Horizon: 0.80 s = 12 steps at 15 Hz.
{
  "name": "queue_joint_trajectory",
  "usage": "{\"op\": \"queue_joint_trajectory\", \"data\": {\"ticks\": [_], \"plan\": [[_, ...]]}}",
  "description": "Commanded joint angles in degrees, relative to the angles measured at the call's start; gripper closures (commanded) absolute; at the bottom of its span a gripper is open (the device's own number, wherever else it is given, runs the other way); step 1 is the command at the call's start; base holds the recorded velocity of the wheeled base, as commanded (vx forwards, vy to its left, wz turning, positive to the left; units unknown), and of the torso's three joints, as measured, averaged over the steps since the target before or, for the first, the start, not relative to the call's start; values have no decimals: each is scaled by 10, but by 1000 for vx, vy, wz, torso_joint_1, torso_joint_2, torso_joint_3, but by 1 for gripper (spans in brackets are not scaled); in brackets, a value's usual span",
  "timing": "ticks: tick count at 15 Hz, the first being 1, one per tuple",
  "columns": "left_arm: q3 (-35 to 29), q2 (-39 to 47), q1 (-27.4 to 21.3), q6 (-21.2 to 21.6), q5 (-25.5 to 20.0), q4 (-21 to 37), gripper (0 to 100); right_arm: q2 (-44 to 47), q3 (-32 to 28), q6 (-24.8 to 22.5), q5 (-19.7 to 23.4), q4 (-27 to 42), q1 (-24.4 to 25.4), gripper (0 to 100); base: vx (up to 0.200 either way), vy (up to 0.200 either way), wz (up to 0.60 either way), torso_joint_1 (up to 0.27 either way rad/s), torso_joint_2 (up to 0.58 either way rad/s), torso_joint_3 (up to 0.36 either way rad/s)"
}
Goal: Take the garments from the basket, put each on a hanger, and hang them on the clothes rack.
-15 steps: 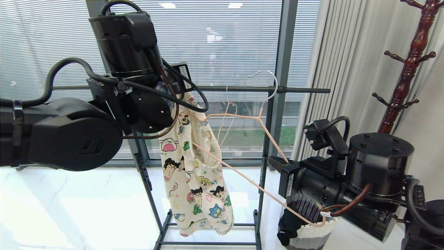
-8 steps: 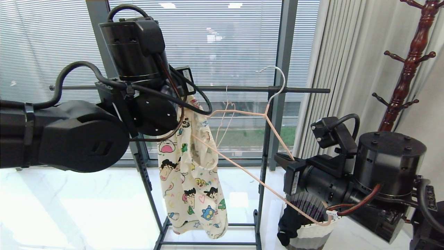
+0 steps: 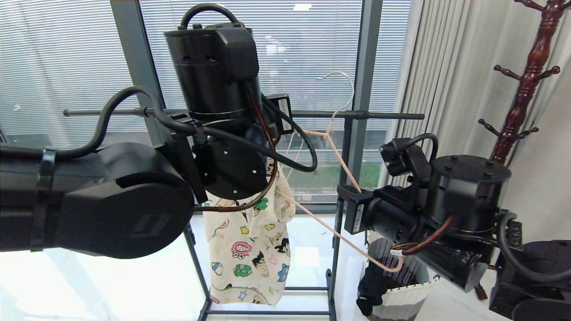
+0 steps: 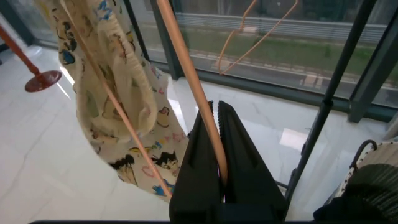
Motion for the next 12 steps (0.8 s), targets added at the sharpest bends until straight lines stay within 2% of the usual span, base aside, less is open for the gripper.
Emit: {"op": "queue_joint_trajectory", "data": {"ticks": [1, 12], "plan": [[-12, 8, -15, 0, 0, 0, 100, 22, -14, 1, 0, 0, 8, 100, 0, 0, 0, 0, 0, 0], [-25, 1, -44, -12, 0, 0, 100, 48, -34, 3, -1, -1, 24, 100, 0, 0, 0, 0, 0, 0]]}}
